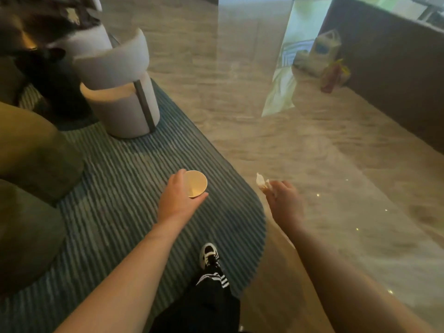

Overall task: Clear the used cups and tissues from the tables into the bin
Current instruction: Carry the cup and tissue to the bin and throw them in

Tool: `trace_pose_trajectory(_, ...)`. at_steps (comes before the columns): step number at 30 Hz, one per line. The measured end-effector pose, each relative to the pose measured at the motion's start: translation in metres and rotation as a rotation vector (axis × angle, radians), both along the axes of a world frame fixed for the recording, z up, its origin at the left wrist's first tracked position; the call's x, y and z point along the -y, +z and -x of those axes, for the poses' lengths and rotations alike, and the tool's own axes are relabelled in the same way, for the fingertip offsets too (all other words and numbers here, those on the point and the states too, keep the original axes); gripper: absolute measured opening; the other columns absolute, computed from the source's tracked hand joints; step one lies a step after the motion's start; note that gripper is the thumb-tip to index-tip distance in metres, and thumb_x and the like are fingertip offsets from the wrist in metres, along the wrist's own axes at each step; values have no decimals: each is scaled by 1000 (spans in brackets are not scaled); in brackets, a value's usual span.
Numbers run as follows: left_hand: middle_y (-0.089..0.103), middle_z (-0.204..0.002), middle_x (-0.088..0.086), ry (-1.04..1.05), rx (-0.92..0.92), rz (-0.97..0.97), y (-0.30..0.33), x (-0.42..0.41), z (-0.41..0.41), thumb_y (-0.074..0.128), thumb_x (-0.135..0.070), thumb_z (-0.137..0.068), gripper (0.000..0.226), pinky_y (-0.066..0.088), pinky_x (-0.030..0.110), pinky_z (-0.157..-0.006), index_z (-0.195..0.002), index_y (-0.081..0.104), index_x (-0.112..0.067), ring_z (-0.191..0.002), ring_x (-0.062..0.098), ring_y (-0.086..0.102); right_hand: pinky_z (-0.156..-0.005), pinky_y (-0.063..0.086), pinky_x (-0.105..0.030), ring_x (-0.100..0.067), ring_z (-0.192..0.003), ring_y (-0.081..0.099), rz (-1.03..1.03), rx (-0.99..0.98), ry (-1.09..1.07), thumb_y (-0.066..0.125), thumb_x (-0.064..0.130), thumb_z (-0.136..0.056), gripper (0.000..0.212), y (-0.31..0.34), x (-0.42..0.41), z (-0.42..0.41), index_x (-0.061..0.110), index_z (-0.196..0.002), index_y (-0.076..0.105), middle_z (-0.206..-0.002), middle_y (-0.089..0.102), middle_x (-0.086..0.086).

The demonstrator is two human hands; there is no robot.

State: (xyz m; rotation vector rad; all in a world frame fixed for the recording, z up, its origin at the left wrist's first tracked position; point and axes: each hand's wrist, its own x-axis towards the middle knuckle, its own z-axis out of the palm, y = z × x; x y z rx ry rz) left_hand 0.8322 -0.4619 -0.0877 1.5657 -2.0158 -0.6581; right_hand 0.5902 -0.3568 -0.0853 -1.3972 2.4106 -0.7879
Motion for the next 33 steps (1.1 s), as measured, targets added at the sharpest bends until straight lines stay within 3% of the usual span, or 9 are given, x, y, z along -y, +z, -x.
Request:
trace_pose_trajectory(2, 48, -125, 0, 23, 21, -16, 6, 67, 26, 78, -48, -66, 75, 42, 35, -81, -125, 39, -24, -106, 24, 51, -66, 38, -28, -14, -80, 51, -25, 22, 14, 54, 34, -93, 23, 5, 72, 25, 20, -108, 65, -102, 61, -1)
trace_pose_trajectory(5, 48, -125, 2, 45, 52, -3, 21, 158, 61, 78, -50, -66, 76, 44, 37, -78, -126, 39, -23, -102, 27, 53, -69, 37, -27, -20, -82, 56, -19, 64, 28, 56, 31, -92, 22, 17, 169, 63, 17, -106, 66, -102, 61, -4)
trace_pose_trajectory(17, 50, -119, 2, 184, 27, 39, 12, 493, 208, 79, -49, -66, 71, 40, 33, -70, -122, 42, -22, -100, 25, 53, -73, 50, -38, -26, -87, 59, -31, 98, 154, 56, 28, -93, 24, -4, 540, 230, 14, -110, 65, -102, 59, -4)
trace_pose_trajectory(23, 50, -115, 3, 341, -34, 51, 20, 663, 289, 80, -46, -65, 73, 48, 38, -75, -122, 43, -19, -100, 24, 52, -69, 37, -27, -26, -90, 58, -81, -22, 394, 57, 30, -93, 24, 7, 744, 312, 15, -110, 66, -104, 60, -3)
trace_pose_trajectory(33, 52, -115, 7, 535, -18, 75, 24, 901, 339, 82, -43, -63, 75, 47, 39, -78, -122, 44, -15, -102, 27, 52, -70, 42, -30, -28, -89, 58, -47, -27, 607, 57, 28, -93, 26, 26, 1038, 350, 11, -111, 65, -102, 60, -7)
